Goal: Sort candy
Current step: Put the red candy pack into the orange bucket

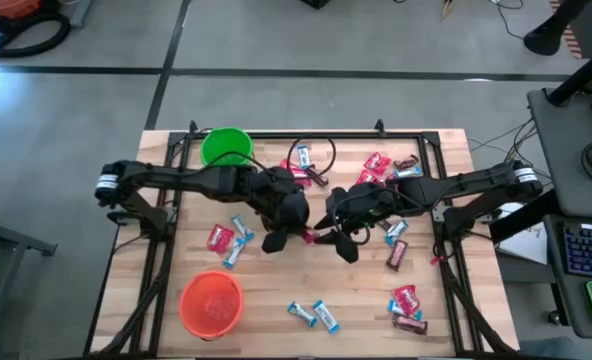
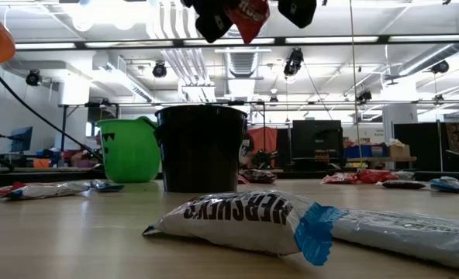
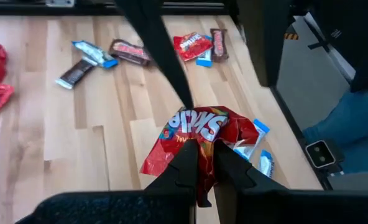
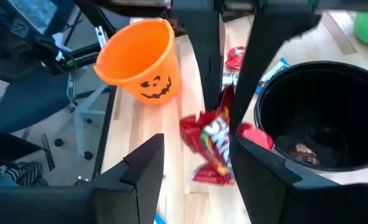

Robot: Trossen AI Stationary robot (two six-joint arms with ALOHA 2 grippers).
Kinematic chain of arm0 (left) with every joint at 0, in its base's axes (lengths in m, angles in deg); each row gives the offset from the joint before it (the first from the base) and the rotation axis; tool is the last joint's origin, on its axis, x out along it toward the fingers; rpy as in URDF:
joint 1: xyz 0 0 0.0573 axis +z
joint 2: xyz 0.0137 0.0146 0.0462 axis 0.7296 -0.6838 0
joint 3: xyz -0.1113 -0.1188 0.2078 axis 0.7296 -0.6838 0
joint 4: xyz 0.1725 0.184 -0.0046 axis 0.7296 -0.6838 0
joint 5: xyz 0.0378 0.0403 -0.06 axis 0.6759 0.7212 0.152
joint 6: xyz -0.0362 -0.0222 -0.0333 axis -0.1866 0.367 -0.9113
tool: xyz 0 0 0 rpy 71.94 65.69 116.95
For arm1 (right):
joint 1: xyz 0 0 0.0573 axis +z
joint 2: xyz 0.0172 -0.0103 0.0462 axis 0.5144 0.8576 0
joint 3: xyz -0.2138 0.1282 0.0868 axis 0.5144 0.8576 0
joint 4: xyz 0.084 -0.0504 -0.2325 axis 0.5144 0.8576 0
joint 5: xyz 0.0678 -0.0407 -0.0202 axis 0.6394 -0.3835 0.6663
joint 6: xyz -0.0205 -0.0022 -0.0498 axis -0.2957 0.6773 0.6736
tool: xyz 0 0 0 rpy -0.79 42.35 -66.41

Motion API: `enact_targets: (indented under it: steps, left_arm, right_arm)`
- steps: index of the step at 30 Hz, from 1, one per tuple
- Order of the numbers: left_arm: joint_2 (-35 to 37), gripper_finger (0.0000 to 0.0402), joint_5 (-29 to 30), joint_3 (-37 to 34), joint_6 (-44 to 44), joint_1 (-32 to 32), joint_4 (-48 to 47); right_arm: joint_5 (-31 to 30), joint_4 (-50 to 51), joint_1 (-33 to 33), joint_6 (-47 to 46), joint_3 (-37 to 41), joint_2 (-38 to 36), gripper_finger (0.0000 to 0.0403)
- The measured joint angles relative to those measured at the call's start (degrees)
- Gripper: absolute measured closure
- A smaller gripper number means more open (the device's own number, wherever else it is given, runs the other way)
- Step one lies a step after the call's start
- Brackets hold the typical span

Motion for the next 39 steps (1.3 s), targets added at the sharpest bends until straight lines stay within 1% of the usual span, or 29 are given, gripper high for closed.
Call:
enact_targets:
  steps: [7, 11, 15, 18, 21, 30, 39]
  left_arm:
    - [0.37, 0.0401, -0.08, 0.00, 0.35, 0.20, -0.50]
    - [0.69, 0.0401, -0.47, 0.00, 0.23, 0.18, -4.48]
    - [1.66, 0.0401, -3.53, 0.00, -1.20, -0.23, -9.04]
    - [2.68, 0.0401, -6.01, 0.00, -2.63, -0.97, -12.84]
    - [4.43, 0.0401, -6.09, 0.00, -3.85, -2.16, -15.45]
    - [10.23, 0.0401, -5.99, 0.00, -9.94, -6.49, -18.19]
    - [12.49, 0.0401, -5.61, 0.01, -15.31, -9.87, -25.95]
  right_arm:
    - [-0.38, 1.05, 0.00, 0.07, 0.07, 0.02, 0.0227]
    - [-1.66, 4.70, -0.27, 0.80, 0.13, -0.32, 0.0227]
    - [-4.90, 8.02, -0.55, 1.39, 0.13, -1.15, 0.0225]
    - [-5.08, 8.93, -0.77, 1.54, 0.18, -1.18, 0.0222]
    - [-5.09, 9.12, -0.82, 1.71, 0.22, -1.18, 0.0222]
    - [-6.56, 9.42, -1.95, 2.14, 0.22, -1.22, 0.0222]
    - [-6.54, 9.47, -2.29, 1.51, 0.22, -1.22, 0.0223]
